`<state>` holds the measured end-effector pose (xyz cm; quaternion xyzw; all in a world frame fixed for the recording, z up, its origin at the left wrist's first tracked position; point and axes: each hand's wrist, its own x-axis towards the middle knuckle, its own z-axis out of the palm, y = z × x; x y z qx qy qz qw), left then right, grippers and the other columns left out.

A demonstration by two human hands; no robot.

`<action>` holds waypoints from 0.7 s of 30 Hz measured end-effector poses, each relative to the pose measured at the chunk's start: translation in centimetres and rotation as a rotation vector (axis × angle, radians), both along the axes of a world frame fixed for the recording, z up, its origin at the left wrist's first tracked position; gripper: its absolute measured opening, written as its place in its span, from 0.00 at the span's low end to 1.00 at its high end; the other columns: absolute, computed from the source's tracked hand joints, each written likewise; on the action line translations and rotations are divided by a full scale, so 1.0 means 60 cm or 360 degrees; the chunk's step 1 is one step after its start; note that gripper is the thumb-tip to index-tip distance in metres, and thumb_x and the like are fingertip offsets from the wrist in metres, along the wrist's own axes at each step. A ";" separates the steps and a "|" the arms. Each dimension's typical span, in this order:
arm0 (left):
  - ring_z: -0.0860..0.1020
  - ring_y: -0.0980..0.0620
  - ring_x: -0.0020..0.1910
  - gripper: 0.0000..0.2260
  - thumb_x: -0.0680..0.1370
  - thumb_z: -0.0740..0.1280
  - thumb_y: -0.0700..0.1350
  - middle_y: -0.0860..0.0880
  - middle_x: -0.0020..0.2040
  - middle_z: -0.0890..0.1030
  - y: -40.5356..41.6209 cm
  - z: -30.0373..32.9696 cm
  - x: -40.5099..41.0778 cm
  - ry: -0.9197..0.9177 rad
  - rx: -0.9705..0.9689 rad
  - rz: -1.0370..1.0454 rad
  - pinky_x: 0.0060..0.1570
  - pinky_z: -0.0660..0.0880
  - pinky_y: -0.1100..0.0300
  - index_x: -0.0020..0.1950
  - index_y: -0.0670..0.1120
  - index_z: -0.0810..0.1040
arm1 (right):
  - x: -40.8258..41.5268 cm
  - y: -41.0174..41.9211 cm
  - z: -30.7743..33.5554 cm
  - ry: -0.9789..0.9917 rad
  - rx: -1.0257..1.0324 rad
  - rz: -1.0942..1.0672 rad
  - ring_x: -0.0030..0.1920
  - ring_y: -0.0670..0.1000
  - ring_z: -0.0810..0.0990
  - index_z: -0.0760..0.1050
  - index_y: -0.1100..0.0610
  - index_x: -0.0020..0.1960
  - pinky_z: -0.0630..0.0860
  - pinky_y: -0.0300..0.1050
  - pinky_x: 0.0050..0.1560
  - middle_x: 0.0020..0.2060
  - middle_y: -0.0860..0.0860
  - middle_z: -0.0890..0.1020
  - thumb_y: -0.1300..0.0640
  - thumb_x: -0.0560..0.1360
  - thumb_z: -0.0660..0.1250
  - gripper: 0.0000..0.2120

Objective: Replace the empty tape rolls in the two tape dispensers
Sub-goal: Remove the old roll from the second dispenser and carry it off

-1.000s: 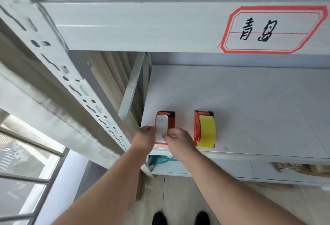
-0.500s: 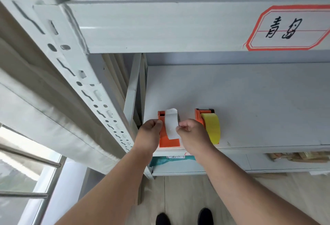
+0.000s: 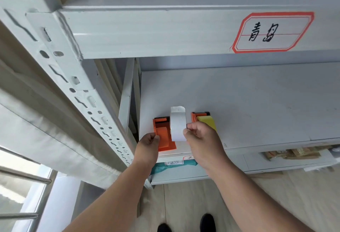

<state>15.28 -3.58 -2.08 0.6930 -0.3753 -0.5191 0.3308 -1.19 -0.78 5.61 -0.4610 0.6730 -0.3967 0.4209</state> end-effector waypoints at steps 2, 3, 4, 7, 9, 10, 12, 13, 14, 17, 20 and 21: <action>0.84 0.47 0.56 0.13 0.87 0.62 0.50 0.48 0.57 0.88 0.004 0.001 -0.001 -0.0040 0.0003 -0.0027 0.56 0.77 0.56 0.64 0.48 0.82 | -0.004 0.014 0.002 -0.0066 -0.0011 -0.0020 0.55 0.49 0.85 0.79 0.47 0.53 0.77 0.39 0.52 0.52 0.45 0.85 0.57 0.82 0.69 0.05; 0.84 0.46 0.59 0.15 0.86 0.62 0.53 0.48 0.60 0.87 0.006 0.004 -0.002 -0.0064 0.0004 -0.0045 0.59 0.77 0.54 0.68 0.48 0.81 | -0.007 0.022 0.004 -0.0100 -0.0018 -0.0035 0.55 0.49 0.85 0.79 0.45 0.51 0.77 0.40 0.52 0.51 0.44 0.85 0.57 0.82 0.69 0.06; 0.82 0.45 0.62 0.18 0.86 0.62 0.55 0.48 0.64 0.85 0.012 0.009 -0.003 -0.0090 -0.0002 -0.0063 0.62 0.76 0.53 0.72 0.48 0.78 | -0.011 0.032 0.007 -0.0137 -0.0023 -0.0053 0.54 0.50 0.85 0.79 0.44 0.49 0.78 0.39 0.51 0.51 0.44 0.85 0.57 0.81 0.69 0.07; 0.76 0.44 0.73 0.26 0.84 0.65 0.60 0.47 0.76 0.76 0.045 0.044 -0.014 -0.0284 -0.0226 -0.0032 0.71 0.71 0.49 0.79 0.50 0.69 | -0.029 0.063 0.022 -0.0286 -0.0088 -0.0149 0.52 0.48 0.85 0.80 0.45 0.49 0.80 0.36 0.44 0.48 0.44 0.86 0.56 0.81 0.69 0.06; 0.75 0.48 0.74 0.23 0.84 0.65 0.57 0.50 0.76 0.76 0.071 0.091 -0.041 -0.0244 -0.0513 -0.0021 0.72 0.72 0.52 0.78 0.52 0.69 | -0.047 0.085 0.035 -0.0324 -0.0187 -0.0245 0.47 0.43 0.85 0.81 0.48 0.51 0.79 0.38 0.49 0.44 0.43 0.87 0.57 0.81 0.70 0.05; 0.76 0.52 0.73 0.22 0.84 0.64 0.56 0.54 0.74 0.76 0.079 0.117 -0.066 -0.0116 -0.0606 -0.0093 0.72 0.72 0.56 0.77 0.53 0.69 | -0.061 0.098 0.042 -0.0346 -0.0241 -0.0317 0.47 0.42 0.85 0.82 0.49 0.51 0.78 0.38 0.50 0.43 0.43 0.88 0.58 0.81 0.69 0.04; 0.73 0.65 0.72 0.24 0.83 0.64 0.60 0.63 0.74 0.73 0.088 0.169 -0.124 0.0238 -0.0599 -0.0376 0.73 0.69 0.66 0.78 0.57 0.69 | -0.088 0.122 0.052 -0.0386 -0.0334 -0.0453 0.48 0.43 0.86 0.82 0.51 0.51 0.78 0.38 0.50 0.45 0.44 0.89 0.58 0.81 0.69 0.04; 0.70 0.70 0.72 0.28 0.81 0.64 0.65 0.68 0.74 0.71 0.089 0.187 -0.154 0.0396 -0.0565 -0.0552 0.74 0.66 0.65 0.80 0.60 0.68 | -0.102 0.135 0.057 -0.0406 -0.0378 -0.0514 0.47 0.43 0.85 0.82 0.51 0.50 0.77 0.36 0.48 0.45 0.44 0.88 0.58 0.82 0.69 0.05; 0.70 0.72 0.72 0.32 0.78 0.65 0.70 0.69 0.75 0.71 0.089 0.199 -0.186 0.0509 -0.0511 -0.0716 0.76 0.64 0.61 0.80 0.65 0.66 | -0.116 0.149 0.062 -0.0426 -0.0416 -0.0573 0.45 0.42 0.84 0.82 0.52 0.50 0.76 0.34 0.46 0.43 0.43 0.88 0.60 0.82 0.68 0.06; 0.78 0.59 0.70 0.33 0.70 0.70 0.72 0.60 0.73 0.79 0.096 0.210 -0.281 0.0625 -0.0325 -0.1028 0.77 0.67 0.50 0.75 0.71 0.70 | -0.164 0.191 0.068 -0.0415 -0.0443 -0.0689 0.39 0.37 0.80 0.79 0.53 0.48 0.72 0.29 0.42 0.37 0.37 0.84 0.62 0.83 0.67 0.07; 0.80 0.54 0.70 0.26 0.72 0.70 0.67 0.58 0.69 0.83 0.128 0.214 -0.377 0.0620 -0.0284 -0.1172 0.75 0.72 0.45 0.71 0.71 0.74 | -0.226 0.239 0.071 -0.0404 -0.0494 -0.0929 0.47 0.35 0.82 0.79 0.49 0.52 0.74 0.32 0.49 0.43 0.33 0.84 0.56 0.81 0.69 0.02; 0.80 0.54 0.69 0.24 0.74 0.69 0.65 0.58 0.68 0.83 0.144 0.216 -0.410 0.0625 -0.0286 -0.1236 0.75 0.73 0.46 0.71 0.70 0.75 | -0.251 0.255 0.072 -0.0384 -0.0539 -0.1023 0.53 0.34 0.81 0.78 0.46 0.55 0.75 0.36 0.56 0.49 0.33 0.84 0.51 0.78 0.69 0.06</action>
